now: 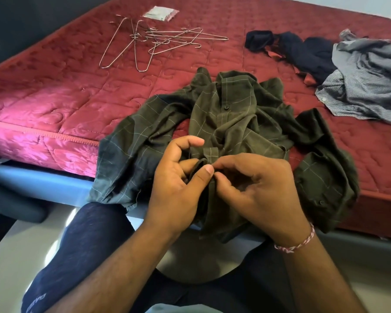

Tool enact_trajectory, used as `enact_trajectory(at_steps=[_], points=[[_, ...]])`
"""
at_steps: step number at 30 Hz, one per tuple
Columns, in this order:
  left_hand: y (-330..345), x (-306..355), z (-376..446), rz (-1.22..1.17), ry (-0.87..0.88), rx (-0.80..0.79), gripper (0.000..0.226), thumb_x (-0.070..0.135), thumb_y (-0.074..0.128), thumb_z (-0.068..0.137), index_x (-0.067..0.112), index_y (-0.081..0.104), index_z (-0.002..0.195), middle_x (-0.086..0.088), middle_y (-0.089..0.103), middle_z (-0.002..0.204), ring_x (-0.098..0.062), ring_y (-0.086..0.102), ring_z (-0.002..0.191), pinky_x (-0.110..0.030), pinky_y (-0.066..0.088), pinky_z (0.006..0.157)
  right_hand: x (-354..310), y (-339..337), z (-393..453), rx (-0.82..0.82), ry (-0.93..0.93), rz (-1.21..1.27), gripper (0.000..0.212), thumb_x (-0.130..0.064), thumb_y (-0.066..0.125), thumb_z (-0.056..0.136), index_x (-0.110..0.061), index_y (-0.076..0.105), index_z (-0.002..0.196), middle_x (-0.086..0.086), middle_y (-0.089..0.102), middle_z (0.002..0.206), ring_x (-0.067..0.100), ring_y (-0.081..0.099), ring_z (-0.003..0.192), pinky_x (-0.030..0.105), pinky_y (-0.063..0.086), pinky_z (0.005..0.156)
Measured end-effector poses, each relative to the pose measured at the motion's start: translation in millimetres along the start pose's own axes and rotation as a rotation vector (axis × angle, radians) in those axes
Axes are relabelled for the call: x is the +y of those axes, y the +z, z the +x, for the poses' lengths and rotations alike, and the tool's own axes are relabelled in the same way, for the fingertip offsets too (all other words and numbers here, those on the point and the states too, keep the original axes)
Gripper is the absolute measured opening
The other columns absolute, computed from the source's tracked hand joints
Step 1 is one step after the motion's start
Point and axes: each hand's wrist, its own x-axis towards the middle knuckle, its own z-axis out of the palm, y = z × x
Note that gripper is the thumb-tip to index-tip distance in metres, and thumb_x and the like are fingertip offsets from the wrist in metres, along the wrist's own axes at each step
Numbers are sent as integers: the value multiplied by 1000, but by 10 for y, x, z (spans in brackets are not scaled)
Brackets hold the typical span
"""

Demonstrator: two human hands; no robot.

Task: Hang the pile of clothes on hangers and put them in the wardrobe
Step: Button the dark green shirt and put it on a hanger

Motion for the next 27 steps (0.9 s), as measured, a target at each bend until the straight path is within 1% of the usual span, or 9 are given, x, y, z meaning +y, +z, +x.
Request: enact_trajectory(at_steps=[4,6,9,12,16,18,20,23,27], points=[[17,-3,14,-59,95,-35,40,2,60,96,25,52,128,-22,71,91,-25,69,79,-34,58,74,-27,93,-11,69,552,992,10,-3,78,79,-8,79,87,13,74,86,28,67,80,31,58,73],[12,-18,43,-86,108,-48,41,3,60,95,25,52,129,-24,71,96,-30,69,82,-39,58,78,-10,113,-34,57,654,1154,15,-10,78,75,-10,80,90,18,72,88,33,63,81,33,57,74],[-38,-52,75,-101,108,-62,41,3,59,96,25,53,129,-26,71,101,-35,70,91,-41,58,85,4,40,-23,19,407,757,18,-4,80,81,-9,80,98,12,75,92,26,71,88,36,59,82],[-85,-76,83,-88,49,-150,42,-1,55,97,23,53,131,-12,73,89,-20,70,82,-29,57,76,39,15,9,12,245,404,11,-6,79,85,-12,79,95,-2,76,85,17,73,82,30,60,73],[-278,32,249,135,87,-312,34,9,47,103,11,55,135,-10,70,81,-18,67,74,-26,52,73,186,33,183,121,296,379,5,-15,71,94,-15,76,93,-5,73,84,16,71,77,35,60,70],[-371,86,442,346,219,-180,31,25,41,107,13,63,125,-11,64,67,-21,56,55,-29,45,59,486,66,398,267,306,257,19,-21,69,93,-19,71,112,-2,71,107,17,69,96,45,60,87],[-396,132,729,394,277,32,30,30,41,106,16,67,110,-12,60,61,-20,50,46,-29,40,50,832,114,632,114,257,-85,55,-40,67,88,-31,54,141,0,56,138,20,55,128,43,45,111],[-349,123,1307,665,312,114,19,32,57,93,27,68,108,1,69,81,-16,64,68,-40,54,65,1107,264,780,-265,345,-180,56,-44,71,89,-30,59,143,3,61,141,24,54,134,35,40,115],[-265,-24,2063,1237,470,-274,71,53,59,84,32,46,150,-3,52,144,-25,53,130,-46,43,112,979,304,629,-163,278,-160,27,-33,69,85,-23,81,107,-5,79,102,15,73,97,37,57,90]])
